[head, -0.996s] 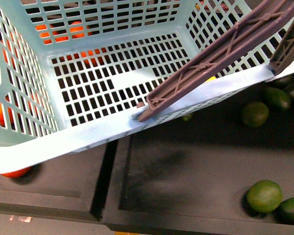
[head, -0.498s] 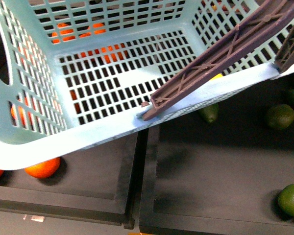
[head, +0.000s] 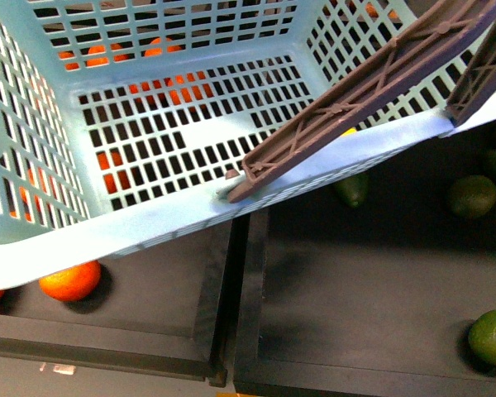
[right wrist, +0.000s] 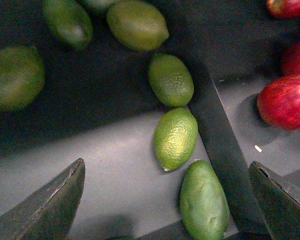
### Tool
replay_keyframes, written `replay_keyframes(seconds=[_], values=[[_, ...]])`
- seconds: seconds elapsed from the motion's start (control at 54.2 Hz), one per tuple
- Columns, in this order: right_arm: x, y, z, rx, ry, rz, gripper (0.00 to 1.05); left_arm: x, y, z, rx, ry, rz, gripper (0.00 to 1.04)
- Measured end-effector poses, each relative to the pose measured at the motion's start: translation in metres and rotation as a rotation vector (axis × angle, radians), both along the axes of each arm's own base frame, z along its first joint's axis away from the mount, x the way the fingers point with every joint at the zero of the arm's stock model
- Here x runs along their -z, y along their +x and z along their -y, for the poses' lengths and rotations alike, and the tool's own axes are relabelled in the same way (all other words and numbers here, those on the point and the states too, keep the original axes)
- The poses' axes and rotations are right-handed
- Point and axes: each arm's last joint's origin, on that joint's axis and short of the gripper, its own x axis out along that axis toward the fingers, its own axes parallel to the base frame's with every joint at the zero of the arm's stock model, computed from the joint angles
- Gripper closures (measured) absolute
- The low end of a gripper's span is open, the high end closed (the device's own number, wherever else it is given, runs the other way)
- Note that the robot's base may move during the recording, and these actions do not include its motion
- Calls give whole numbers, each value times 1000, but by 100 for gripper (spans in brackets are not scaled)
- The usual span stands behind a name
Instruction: Pick mango and avocado into basket
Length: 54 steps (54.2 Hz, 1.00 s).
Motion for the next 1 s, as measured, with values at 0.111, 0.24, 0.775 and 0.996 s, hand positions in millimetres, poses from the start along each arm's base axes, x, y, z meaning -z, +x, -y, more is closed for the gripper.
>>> replay_keyframes(seconds=[0.111, 0.24, 0.775, 0.996], values=[[19, 18, 20, -78, -37, -92, 9, 0, 0, 0, 8, -6, -5, 92], [37, 40, 43, -136, -32, -154, 9, 0, 0, 0, 7, -6, -5, 92], [80, 94, 83, -164, 21, -208, 9, 0, 0, 0, 6, -4, -3, 92], [89, 106, 91, -151, 38, -208, 9, 0, 0, 0, 5, -4, -3, 92]])
